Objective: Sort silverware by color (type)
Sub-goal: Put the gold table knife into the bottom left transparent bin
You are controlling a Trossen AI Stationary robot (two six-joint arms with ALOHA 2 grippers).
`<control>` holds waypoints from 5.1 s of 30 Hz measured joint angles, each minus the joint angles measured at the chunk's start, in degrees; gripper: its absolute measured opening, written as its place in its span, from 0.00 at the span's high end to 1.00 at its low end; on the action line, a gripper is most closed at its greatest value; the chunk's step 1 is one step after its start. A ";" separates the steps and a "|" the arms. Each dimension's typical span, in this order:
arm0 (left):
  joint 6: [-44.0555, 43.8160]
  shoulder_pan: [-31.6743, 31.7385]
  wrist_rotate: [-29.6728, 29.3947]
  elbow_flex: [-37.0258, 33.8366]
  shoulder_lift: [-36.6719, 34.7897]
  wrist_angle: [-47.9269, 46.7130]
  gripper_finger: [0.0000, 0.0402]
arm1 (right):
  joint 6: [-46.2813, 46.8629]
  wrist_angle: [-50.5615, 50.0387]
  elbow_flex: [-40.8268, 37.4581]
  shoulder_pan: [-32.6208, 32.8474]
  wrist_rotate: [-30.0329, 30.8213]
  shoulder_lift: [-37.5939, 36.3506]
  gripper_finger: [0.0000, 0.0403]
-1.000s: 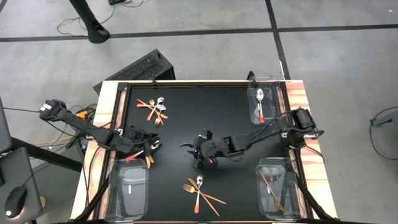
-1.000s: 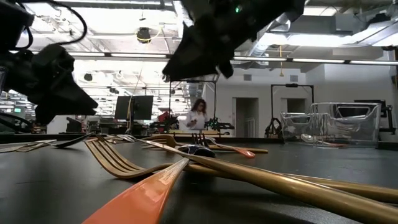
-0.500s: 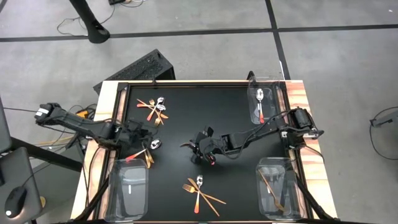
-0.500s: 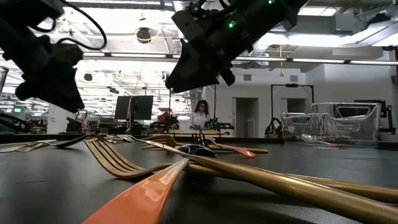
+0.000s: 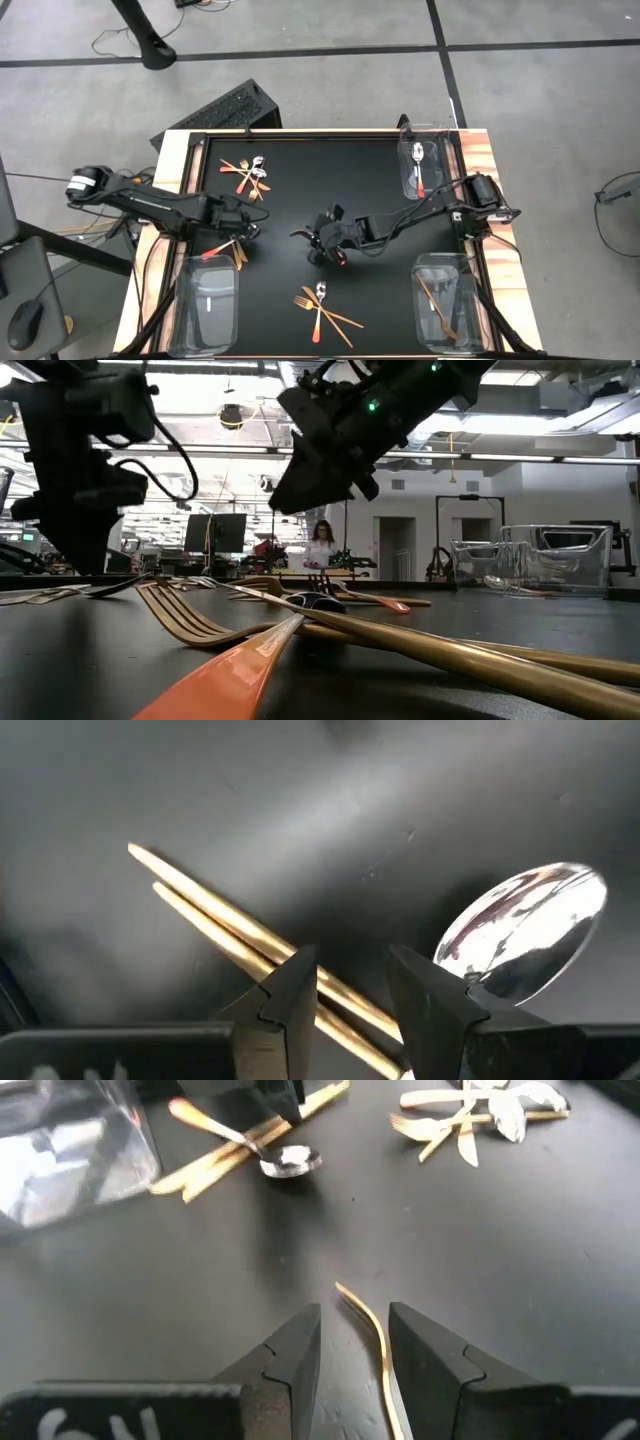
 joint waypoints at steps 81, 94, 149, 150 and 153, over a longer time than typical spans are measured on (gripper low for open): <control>58.61 -13.30 -7.90 11.74 20.05 76.55 0.97 | 23.65 -16.93 -5.21 14.65 19.28 -11.22 0.80; 58.67 -13.45 -2.23 11.49 31.11 92.22 0.97 | 35.78 -8.70 -21.29 21.36 28.55 -18.66 0.80; -24.62 -48.87 -26.56 23.43 -6.65 -4.56 0.99 | 1.60 42.15 -19.55 6.03 3.49 -3.44 0.57; -30.38 -50.46 -25.75 23.43 -5.35 -6.48 0.99 | 1.69 41.84 -19.55 5.96 3.49 -3.43 0.57; -45.07 -55.58 -24.89 23.41 -1.37 -10.05 0.99 | 2.12 41.56 -19.55 5.77 3.49 -3.42 0.57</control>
